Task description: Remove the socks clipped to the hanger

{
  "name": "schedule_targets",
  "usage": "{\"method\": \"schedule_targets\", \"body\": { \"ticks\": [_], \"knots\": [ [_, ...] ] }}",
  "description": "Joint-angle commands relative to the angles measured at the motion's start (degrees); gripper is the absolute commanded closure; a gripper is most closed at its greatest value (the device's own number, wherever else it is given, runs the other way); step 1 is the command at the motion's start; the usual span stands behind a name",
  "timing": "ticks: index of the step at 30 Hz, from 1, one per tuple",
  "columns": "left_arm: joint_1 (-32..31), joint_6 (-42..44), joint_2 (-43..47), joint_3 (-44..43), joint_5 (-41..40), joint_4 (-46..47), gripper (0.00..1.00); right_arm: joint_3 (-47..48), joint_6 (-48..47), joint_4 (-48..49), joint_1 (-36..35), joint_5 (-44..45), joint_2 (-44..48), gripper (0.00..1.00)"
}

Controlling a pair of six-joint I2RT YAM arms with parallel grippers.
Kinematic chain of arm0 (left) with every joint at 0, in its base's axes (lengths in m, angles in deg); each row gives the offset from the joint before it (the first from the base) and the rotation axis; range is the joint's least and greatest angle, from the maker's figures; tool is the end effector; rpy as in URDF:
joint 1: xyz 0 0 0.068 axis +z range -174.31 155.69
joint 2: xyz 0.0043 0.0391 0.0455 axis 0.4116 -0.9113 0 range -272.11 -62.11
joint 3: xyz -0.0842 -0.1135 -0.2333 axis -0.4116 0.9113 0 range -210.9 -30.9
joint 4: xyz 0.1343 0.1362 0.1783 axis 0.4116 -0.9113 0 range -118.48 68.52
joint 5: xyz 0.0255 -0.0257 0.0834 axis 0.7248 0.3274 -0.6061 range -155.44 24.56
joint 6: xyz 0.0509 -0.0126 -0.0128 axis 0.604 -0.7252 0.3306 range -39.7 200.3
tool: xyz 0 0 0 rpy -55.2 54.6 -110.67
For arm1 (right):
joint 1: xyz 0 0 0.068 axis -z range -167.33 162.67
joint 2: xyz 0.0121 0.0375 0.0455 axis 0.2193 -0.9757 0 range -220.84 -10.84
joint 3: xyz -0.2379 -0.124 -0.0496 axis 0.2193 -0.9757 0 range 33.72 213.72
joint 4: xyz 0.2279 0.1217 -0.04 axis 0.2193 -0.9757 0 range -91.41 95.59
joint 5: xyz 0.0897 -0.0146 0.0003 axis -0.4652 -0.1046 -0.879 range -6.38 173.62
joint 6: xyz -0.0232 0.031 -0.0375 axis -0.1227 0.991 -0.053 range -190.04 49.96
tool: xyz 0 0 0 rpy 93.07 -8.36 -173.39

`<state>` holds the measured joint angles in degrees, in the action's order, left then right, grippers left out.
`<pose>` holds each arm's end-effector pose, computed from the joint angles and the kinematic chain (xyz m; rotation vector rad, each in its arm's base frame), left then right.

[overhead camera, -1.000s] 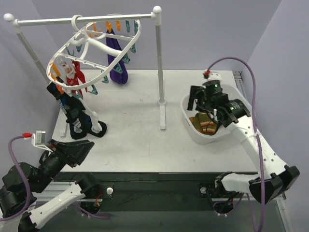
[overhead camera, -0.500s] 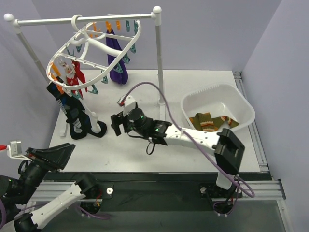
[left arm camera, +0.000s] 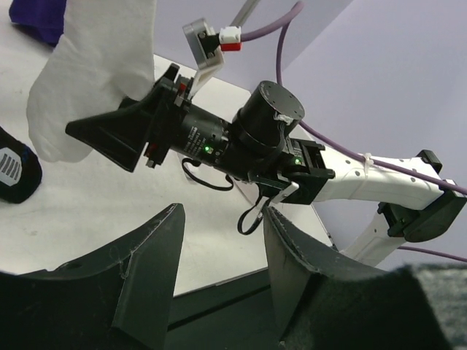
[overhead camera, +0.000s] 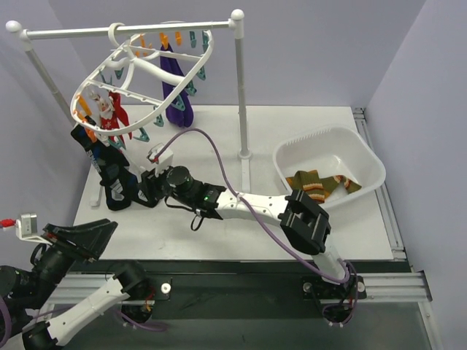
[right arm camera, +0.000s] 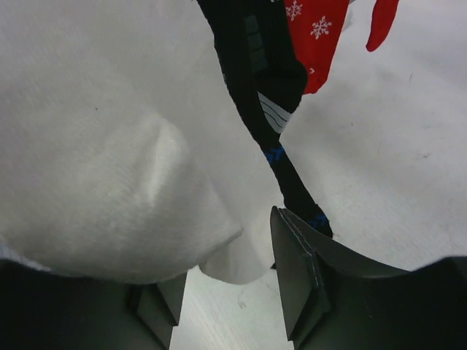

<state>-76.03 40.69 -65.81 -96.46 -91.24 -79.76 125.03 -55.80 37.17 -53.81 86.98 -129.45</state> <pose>-0.0342 0.0684 0.3815 -0.2115 1.5745 -0.9282 0.2019 0.4584 0.2943 -0.6570 1.4545 1.0775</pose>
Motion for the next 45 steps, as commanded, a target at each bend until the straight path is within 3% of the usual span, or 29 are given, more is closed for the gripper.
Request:
{"method": "schedule_targets", "body": {
  "ticks": [1, 3, 4, 7, 10, 14, 17, 23, 33, 41, 45],
  "knots": [
    [-0.4, 0.4, 0.8, 0.3, 2.2, -0.3, 0.42, 3.4, 1.4, 4.6, -0.6, 0.9, -1.6, 0.6],
    [-0.3, 0.9, 1.2, 0.2, 2.1, -0.5, 0.41, 5.0, 2.5, 4.0, -0.6, 1.0, -2.9, 0.69],
    [-0.4, 1.0, 1.0, -0.3, 2.0, -0.8, 0.41, 5.5, 2.8, 3.6, -0.6, 1.0, -2.9, 0.86],
    [-0.6, 1.6, 0.5, -1.0, 2.7, -1.5, 0.37, 4.2, 5.0, 2.1, -1.0, 0.9, -0.8, 1.0],
    [-1.0, 2.5, -0.9, 0.0, 6.5, -0.7, 0.33, -0.9, 8.5, 0.3, -1.4, 1.4, 6.5, 1.0],
    [-1.0, 2.9, -3.8, 3.0, 10.9, 0.9, 0.32, -3.9, 10.8, -10.1, -1.4, -0.5, 13.7, 1.0],
    [-1.0, 2.6, -4.9, 4.5, 13.0, 3.4, 0.32, -2.7, 12.9, -19.4, 0.1, -5.2, 17.2, 1.0],
    [-1.1, 1.6, -7.4, 9.4, 17.5, 12.1, 0.31, -4.0, 17.2, -26.6, 4.0, -15.4, 23.1, 1.0],
    [-1.0, 0.0, -14.9, 15.1, 22.7, 21.5, 0.28, -9.4, 21.5, -29.2, 7.2, -26.9, 33.0, 1.0],
    [-1.0, -2.5, -16.5, 16.4, 17.6, 23.2, 0.27, -11.9, 24.0, -28.7, 7.5, -30.2, 38.0, 1.0],
    [-1.0, -2.8, -16.9, 17.8, 18.9, 27.7, 0.29, -11.9, 25.2, -28.2, 7.5, -31.5, 38.1, 1.0]
  ]
}}
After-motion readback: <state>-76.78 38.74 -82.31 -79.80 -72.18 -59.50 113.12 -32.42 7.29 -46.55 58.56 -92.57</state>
